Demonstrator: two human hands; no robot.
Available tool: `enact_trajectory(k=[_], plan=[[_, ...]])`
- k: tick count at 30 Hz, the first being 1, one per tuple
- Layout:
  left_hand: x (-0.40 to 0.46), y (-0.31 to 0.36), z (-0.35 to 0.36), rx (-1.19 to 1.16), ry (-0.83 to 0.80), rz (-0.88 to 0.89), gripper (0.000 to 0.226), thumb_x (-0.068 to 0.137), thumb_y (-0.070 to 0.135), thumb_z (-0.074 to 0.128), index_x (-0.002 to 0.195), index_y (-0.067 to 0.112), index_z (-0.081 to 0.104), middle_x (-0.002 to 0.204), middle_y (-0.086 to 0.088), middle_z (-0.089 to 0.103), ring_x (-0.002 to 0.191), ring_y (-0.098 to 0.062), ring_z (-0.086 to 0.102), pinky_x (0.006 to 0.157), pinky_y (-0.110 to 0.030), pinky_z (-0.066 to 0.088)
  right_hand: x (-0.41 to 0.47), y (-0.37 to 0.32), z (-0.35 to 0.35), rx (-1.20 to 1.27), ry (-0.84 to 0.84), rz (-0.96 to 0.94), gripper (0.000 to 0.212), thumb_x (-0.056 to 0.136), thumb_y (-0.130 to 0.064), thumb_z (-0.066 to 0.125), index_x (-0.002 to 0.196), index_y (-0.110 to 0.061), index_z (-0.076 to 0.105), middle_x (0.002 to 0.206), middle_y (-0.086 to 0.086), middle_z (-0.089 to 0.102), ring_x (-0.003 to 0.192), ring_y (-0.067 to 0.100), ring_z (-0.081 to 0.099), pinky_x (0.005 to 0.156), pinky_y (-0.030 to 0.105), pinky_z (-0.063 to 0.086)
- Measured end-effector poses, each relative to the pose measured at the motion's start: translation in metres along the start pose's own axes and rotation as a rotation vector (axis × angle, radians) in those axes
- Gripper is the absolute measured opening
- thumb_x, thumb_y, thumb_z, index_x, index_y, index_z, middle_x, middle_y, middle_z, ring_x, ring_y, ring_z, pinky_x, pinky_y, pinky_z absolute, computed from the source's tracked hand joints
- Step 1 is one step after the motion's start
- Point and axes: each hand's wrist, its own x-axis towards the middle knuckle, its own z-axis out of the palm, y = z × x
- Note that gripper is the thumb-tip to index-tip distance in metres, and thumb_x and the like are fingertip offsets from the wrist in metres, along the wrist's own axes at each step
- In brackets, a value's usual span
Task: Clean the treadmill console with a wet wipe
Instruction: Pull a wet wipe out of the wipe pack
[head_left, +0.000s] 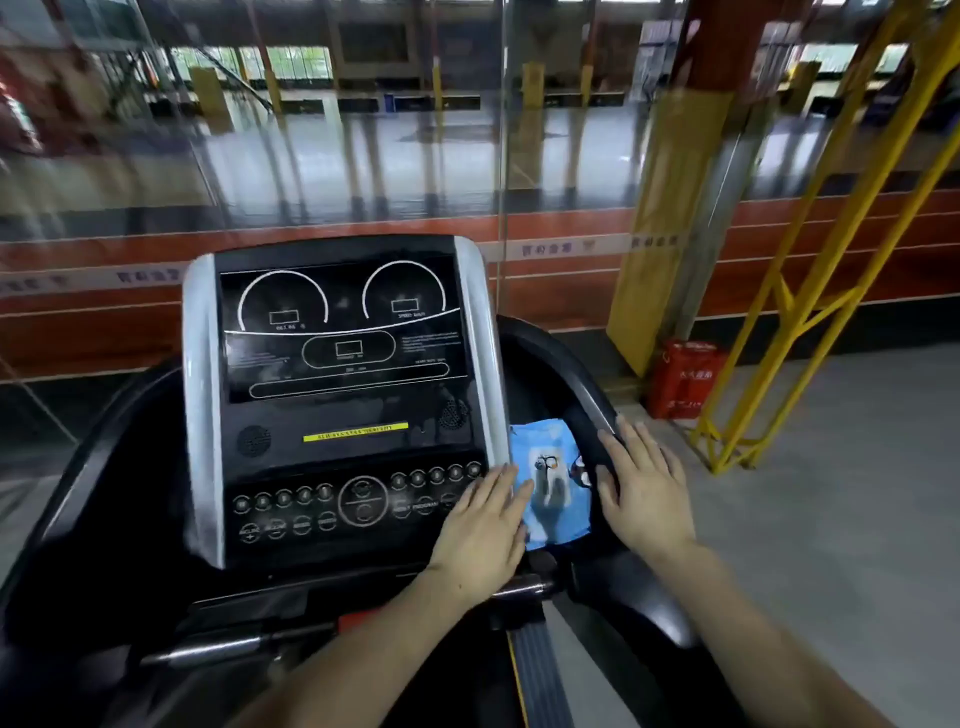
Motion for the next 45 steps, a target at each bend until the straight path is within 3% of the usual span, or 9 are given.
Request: enact_trajectory(k=[4, 7, 10, 13, 18, 23, 32, 38, 45], plan=[[0.026, 0.019, 0.023, 0.027, -0.102, 0.047, 0.059, 0.089, 0.028, 0.069, 0.145, 0.014, 0.058, 0.153, -0.012, 0.055, 0.141, -0.031, 0.053, 0.115, -0.043, 0.046, 0.009, 0.028, 0.014, 0.01, -0.051, 0.018, 0.055, 0.1, -0.039, 0.037, 0.148, -0.021, 0.055, 0.162, 0.006, 0.045, 0.152, 0.029, 0.037, 0.115, 0.054, 0.037], [0.046, 0.03, 0.039, 0.115, -0.18, 0.091, 0.073, 0.074, 0.021, 0.085, 0.142, 0.012, 0.06, 0.15, -0.016, 0.057, 0.134, -0.033, 0.059, 0.113, -0.042, 0.047, 0.011, 0.043, 0.03, 0.034, -0.091, 0.005, 0.053, 0.1, -0.036, 0.04, 0.148, -0.019, 0.055, 0.161, 0.006, 0.047, 0.148, 0.029, 0.043, 0.108, 0.055, 0.046], [0.068, 0.035, 0.046, 0.224, -0.174, 0.093, 0.078, 0.089, 0.015, 0.071, 0.157, 0.012, 0.034, 0.166, -0.022, 0.03, 0.151, -0.038, 0.035, 0.126, -0.047, 0.026, 0.008, 0.058, 0.049, 0.064, -0.079, 0.007, 0.05, 0.102, -0.028, 0.057, 0.151, -0.02, 0.052, 0.162, 0.005, 0.045, 0.132, 0.033, 0.059, 0.094, 0.053, 0.055], [0.089, 0.035, 0.049, 0.403, -0.219, 0.052, 0.095, 0.092, 0.027, 0.072, 0.164, 0.021, 0.009, 0.17, -0.023, 0.009, 0.157, -0.04, 0.015, 0.128, -0.058, 0.007, 0.003, 0.063, 0.058, 0.107, -0.032, 0.01, 0.059, 0.097, -0.024, 0.071, 0.152, -0.023, 0.052, 0.163, 0.002, 0.044, 0.107, 0.033, 0.07, 0.078, 0.047, 0.061], [0.107, 0.029, 0.059, 0.491, -0.246, 0.045, 0.091, 0.104, 0.041, 0.056, 0.164, 0.032, -0.012, 0.173, -0.021, -0.001, 0.155, -0.038, 0.016, 0.125, -0.06, 0.004, 0.001, 0.068, 0.056, 0.176, 0.038, 0.015, 0.056, 0.096, -0.028, 0.073, 0.149, -0.03, 0.056, 0.161, -0.006, 0.048, 0.106, 0.028, 0.072, 0.064, 0.043, 0.063], [0.11, 0.027, 0.054, 0.47, -0.235, 0.063, 0.068, 0.109, 0.049, 0.04, 0.164, 0.031, 0.005, 0.172, -0.018, 0.009, 0.151, -0.038, 0.026, 0.126, -0.059, 0.011, 0.001, 0.065, 0.06, 0.189, 0.061, 0.0, 0.055, 0.094, -0.024, 0.075, 0.147, -0.025, 0.058, 0.159, -0.002, 0.05, 0.105, 0.029, 0.072, 0.062, 0.043, 0.063], [0.11, 0.023, 0.051, 0.382, -0.149, 0.073, 0.063, 0.101, 0.053, 0.056, 0.152, 0.027, 0.029, 0.16, -0.02, 0.035, 0.137, -0.037, 0.047, 0.117, -0.051, 0.028, 0.001, 0.067, 0.064, 0.15, 0.044, 0.001, 0.056, 0.096, -0.026, 0.072, 0.149, -0.025, 0.056, 0.161, -0.002, 0.047, 0.107, 0.03, 0.071, 0.064, 0.045, 0.063], [0.081, 0.012, 0.035, 0.43, -0.024, 0.118, 0.06, 0.098, 0.056, 0.056, 0.144, 0.018, 0.048, 0.164, -0.013, 0.038, 0.154, -0.038, 0.03, 0.123, -0.065, 0.012, 0.004, 0.063, 0.063, 0.177, 0.121, -0.078, 0.042, 0.094, -0.015, 0.073, 0.136, -0.015, 0.067, 0.154, 0.006, 0.054, 0.13, 0.032, 0.055, 0.095, 0.051, 0.052], [0.036, -0.011, 0.031, 0.47, -0.003, 0.112, 0.07, 0.107, 0.048, 0.039, 0.164, 0.01, 0.024, 0.172, -0.009, 0.025, 0.161, -0.036, 0.001, 0.125, -0.068, -0.001, 0.028, 0.021, 0.076, 0.348, 0.052, -0.384, 0.028, 0.084, 0.004, 0.076, 0.11, -0.006, 0.076, 0.11, 0.006, 0.071, 0.091, 0.029, 0.065, 0.079, 0.043, 0.06]])
